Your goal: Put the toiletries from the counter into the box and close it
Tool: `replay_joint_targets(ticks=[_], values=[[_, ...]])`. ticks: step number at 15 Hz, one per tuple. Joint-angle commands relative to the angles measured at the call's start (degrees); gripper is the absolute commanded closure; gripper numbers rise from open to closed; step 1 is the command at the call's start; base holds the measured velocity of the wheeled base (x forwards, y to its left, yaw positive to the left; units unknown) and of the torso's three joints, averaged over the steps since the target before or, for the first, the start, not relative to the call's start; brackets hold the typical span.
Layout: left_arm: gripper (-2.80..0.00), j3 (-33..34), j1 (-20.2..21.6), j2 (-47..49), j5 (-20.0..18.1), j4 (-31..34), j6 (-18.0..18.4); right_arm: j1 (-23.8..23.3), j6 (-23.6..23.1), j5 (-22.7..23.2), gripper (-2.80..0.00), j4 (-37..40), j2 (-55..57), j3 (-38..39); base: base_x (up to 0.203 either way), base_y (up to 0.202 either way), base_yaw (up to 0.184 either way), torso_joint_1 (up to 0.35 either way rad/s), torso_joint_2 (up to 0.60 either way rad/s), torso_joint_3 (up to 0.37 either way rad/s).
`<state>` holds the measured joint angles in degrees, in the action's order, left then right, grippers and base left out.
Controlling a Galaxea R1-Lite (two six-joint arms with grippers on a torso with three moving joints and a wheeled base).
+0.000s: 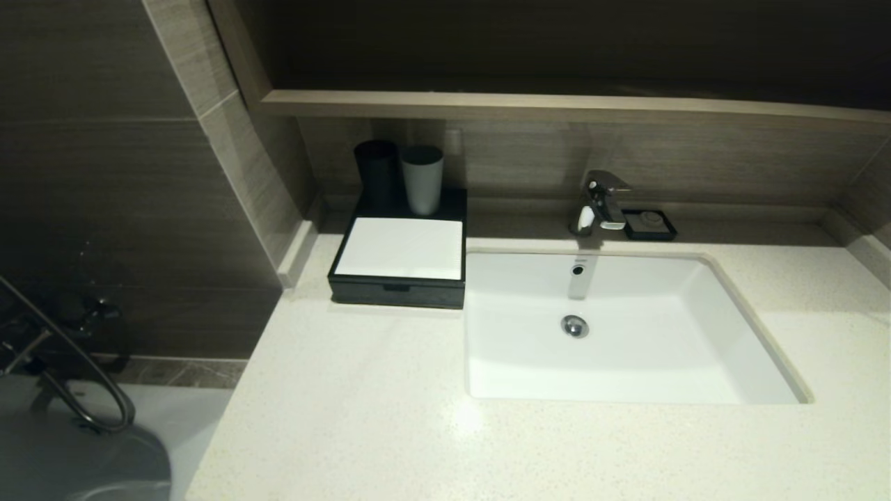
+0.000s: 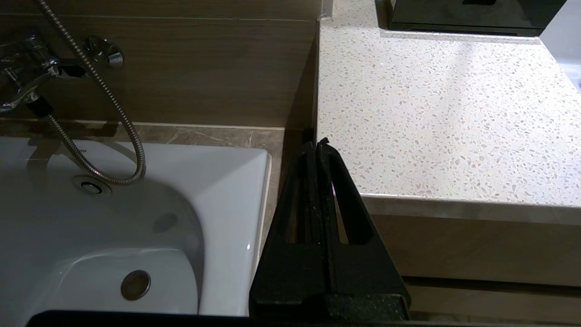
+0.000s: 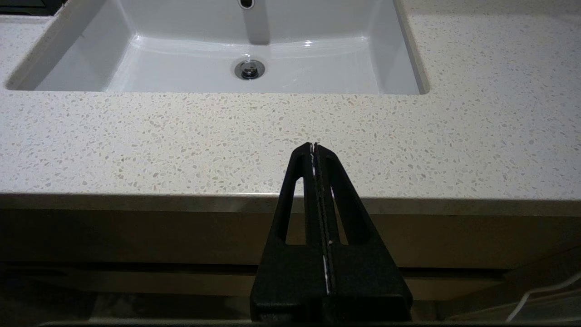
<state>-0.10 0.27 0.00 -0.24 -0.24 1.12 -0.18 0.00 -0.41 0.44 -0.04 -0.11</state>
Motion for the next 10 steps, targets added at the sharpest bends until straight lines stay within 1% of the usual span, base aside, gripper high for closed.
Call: replay_joint_targets(ticks=[1, 10], values=[[0.0, 0.01, 0.0, 0.09, -0.02, -0.02, -0.06, 0.01, 0.0, 0.05, 0.0, 0.0, -0.04, -0.07, 0.0, 0.0, 0.0, 0.0, 0.0, 0.0], [0.0, 0.01, 0.0, 0.09, -0.02, -0.02, -0.02, 0.01, 0.0, -0.02, 0.0, 0.0, -0.04, -0.07, 0.0, 0.0, 0.0, 0.0, 0.0, 0.0]])
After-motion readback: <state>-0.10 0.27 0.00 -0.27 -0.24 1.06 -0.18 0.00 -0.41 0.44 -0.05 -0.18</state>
